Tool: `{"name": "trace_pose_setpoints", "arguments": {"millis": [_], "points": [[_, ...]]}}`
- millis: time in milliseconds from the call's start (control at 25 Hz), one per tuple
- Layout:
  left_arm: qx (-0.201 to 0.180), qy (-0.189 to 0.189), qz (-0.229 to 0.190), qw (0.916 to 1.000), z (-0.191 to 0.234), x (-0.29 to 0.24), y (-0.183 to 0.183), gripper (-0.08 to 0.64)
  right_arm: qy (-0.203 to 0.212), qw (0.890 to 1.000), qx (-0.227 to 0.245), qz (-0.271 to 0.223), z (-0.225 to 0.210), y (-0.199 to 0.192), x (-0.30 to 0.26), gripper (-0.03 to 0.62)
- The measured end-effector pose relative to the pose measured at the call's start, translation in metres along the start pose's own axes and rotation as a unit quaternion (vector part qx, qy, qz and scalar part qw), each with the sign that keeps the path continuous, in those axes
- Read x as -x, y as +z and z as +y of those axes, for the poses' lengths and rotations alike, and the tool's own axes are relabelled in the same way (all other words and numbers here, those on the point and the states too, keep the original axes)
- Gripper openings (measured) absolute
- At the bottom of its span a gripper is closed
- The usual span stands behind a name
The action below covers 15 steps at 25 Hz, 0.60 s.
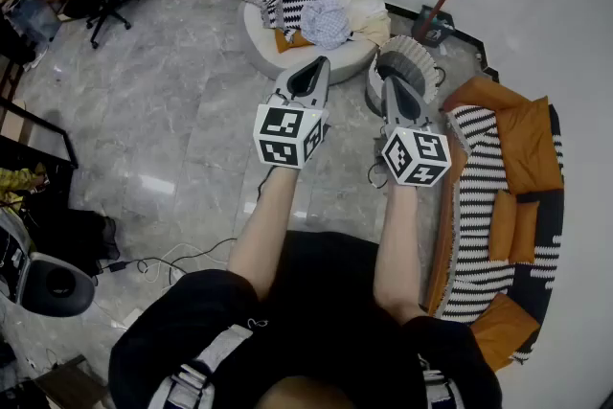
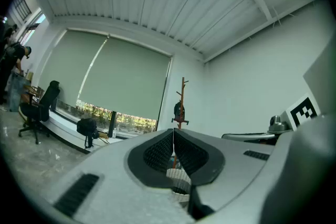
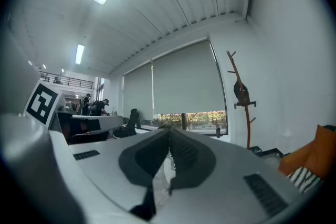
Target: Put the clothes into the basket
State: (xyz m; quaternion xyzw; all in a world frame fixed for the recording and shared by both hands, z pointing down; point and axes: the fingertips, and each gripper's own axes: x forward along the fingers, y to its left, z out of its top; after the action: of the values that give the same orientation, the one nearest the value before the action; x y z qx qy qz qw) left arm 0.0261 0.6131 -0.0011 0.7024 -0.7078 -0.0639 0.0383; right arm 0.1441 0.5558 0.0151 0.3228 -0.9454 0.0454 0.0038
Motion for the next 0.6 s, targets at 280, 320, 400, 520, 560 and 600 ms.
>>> {"name": "trace_pose_setpoints", "arguments": {"millis": [280, 320, 400, 520, 560, 600], "points": [[0.001, 0.005, 0.007, 1.0000, 0.016, -0.009, -0.003, 0.009, -0.005, 0.999, -0.028, -0.019, -0.011, 0.005, -0.014, 0.012], [0.001, 0.008, 0.007, 0.9999, 0.020, -0.010, -0.003, 0.009, -0.007, 0.999, -0.031, -0.021, -0.013, 0.006, -0.017, 0.012], [-0.003, 0.016, 0.009, 0.9998, 0.029, -0.014, -0.004, 0.009, -0.007, 0.999, -0.037, -0.025, -0.018, 0.005, -0.026, 0.012], [-0.012, 0.026, 0.012, 0.9995, 0.044, -0.025, -0.007, 0.009, -0.007, 0.998, -0.047, -0.034, -0.030, 0.003, -0.046, 0.012], [-0.015, 0.030, 0.012, 0.9994, 0.049, -0.029, -0.008, 0.009, -0.005, 0.998, -0.050, -0.037, -0.034, 0.003, -0.054, 0.012], [-0.017, 0.034, 0.011, 0.9992, 0.055, -0.034, -0.009, 0.009, -0.003, 0.998, -0.053, -0.042, -0.038, 0.004, -0.061, 0.012]]}}
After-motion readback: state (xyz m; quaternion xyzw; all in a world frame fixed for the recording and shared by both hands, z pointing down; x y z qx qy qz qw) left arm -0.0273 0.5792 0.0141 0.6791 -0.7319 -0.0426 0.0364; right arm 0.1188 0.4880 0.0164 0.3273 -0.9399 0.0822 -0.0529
